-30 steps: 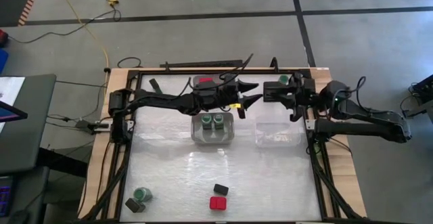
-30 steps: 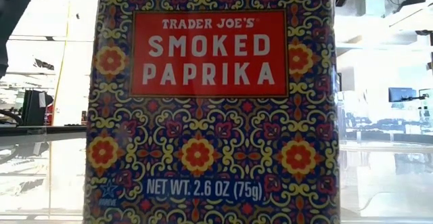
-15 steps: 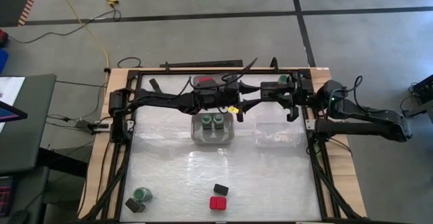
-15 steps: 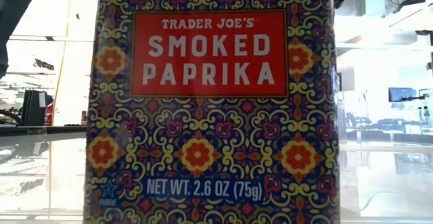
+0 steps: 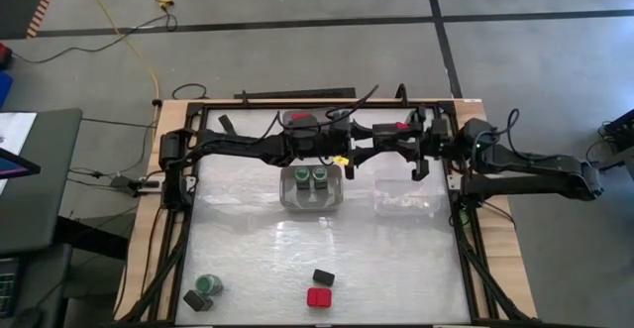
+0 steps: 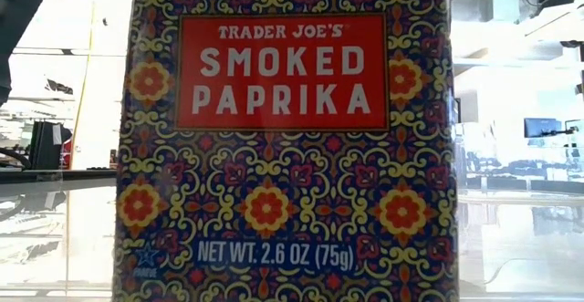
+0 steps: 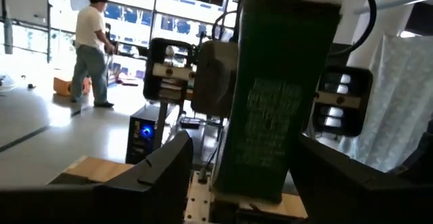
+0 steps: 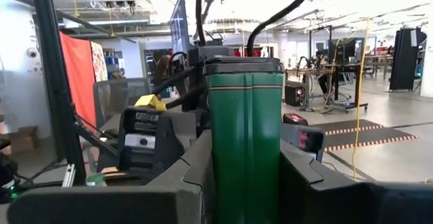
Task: Sort spices by type
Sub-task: Put the black spice can into the transparent bin
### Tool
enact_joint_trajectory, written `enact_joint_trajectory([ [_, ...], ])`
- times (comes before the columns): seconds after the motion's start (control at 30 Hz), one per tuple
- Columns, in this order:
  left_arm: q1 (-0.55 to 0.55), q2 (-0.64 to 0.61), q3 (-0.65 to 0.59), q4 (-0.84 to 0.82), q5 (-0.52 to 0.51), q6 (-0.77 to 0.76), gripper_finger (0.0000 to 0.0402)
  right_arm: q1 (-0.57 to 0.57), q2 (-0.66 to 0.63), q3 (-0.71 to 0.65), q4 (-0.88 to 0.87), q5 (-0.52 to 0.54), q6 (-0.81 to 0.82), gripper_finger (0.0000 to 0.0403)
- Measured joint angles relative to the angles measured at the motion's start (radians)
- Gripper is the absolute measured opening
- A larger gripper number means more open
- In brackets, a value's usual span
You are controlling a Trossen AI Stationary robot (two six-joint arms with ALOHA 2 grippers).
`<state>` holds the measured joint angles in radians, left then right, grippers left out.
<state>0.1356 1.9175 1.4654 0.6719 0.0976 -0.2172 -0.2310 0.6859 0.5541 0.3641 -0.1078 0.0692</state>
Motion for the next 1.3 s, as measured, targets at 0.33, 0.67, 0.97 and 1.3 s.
enact_joint_trajectory([
  [0.33, 0.0, 0.0, 0.0, -0.01, 0.011, 0.013, 0.0117, 0.0, 0.009, 0.0, -0.008, 0.0, 0.018, 0.0123],
  [0.67, -0.001, 0.0, -0.001, -0.015, 0.005, 0.018, 0.0116, 0.0, 0.008, 0.0, -0.04, 0.004, 0.009, 0.015],
  [0.97, -0.001, 0.0, -0.001, -0.019, 0.002, 0.015, 0.012, 0.0, 0.008, 0.0, -0.046, 0.005, 0.005, 0.0157],
  [1.3, 0.0, 0.0, -0.001, -0.033, -0.001, 0.02, 0.012, 0.0, 0.006, 0.0, -0.053, 0.008, 0.028, 0.0172],
])
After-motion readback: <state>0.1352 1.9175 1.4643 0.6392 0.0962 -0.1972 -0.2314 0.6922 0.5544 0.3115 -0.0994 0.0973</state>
